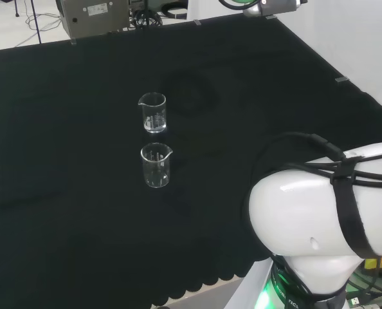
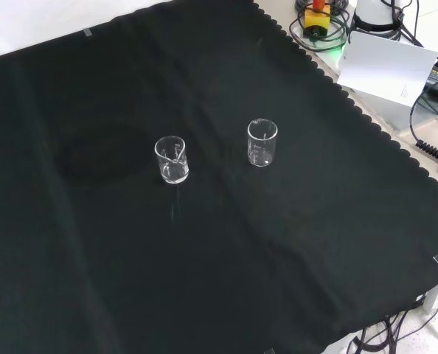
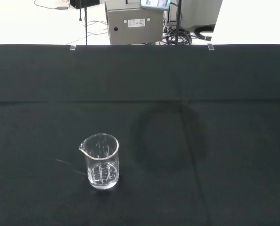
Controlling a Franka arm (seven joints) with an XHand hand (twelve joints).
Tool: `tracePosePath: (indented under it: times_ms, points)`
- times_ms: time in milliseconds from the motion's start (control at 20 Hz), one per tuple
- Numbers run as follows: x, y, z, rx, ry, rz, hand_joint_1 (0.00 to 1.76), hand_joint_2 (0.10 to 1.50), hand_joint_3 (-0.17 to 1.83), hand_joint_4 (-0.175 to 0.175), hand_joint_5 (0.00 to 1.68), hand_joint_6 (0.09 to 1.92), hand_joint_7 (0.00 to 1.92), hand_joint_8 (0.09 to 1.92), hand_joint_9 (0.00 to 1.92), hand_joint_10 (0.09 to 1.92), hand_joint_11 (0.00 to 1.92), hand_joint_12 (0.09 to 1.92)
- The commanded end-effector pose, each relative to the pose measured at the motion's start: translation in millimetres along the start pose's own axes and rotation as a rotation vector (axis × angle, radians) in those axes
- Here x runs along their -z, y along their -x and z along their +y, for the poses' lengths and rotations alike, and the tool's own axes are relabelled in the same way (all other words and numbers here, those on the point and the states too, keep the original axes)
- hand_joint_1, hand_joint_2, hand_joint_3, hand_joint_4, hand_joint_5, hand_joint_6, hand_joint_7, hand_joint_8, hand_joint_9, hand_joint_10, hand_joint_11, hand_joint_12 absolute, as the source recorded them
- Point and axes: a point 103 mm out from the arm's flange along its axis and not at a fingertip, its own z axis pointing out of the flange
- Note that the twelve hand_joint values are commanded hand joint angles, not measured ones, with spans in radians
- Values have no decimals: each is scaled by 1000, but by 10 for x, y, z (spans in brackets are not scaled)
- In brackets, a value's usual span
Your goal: Pick up the beaker on the right.
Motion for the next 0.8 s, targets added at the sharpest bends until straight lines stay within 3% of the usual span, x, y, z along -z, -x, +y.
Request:
tracePosePath:
  times_ms: [50,150,300,500,650,800]
  points:
    - [0,3,0,-2,9,-10,185,1102,447,-38,282,87,23,478,412,87,14,1393]
    - [-1,1,-2,-3,7,-11,55,1218,393,-30,275,87,4,436,381,87,2,1373]
    - [-4,3,1,-8,3,-12,20,1252,372,-27,273,87,0,424,372,87,0,1368]
    - [-65,19,19,-19,-4,-18,29,1276,319,-27,275,87,4,425,369,87,0,1369]
    - [-180,82,71,-43,-26,-15,148,1242,282,-26,278,87,57,462,403,89,0,1381]
    - [-331,150,157,-71,-55,7,239,1210,264,-28,281,87,72,534,318,381,0,1400]
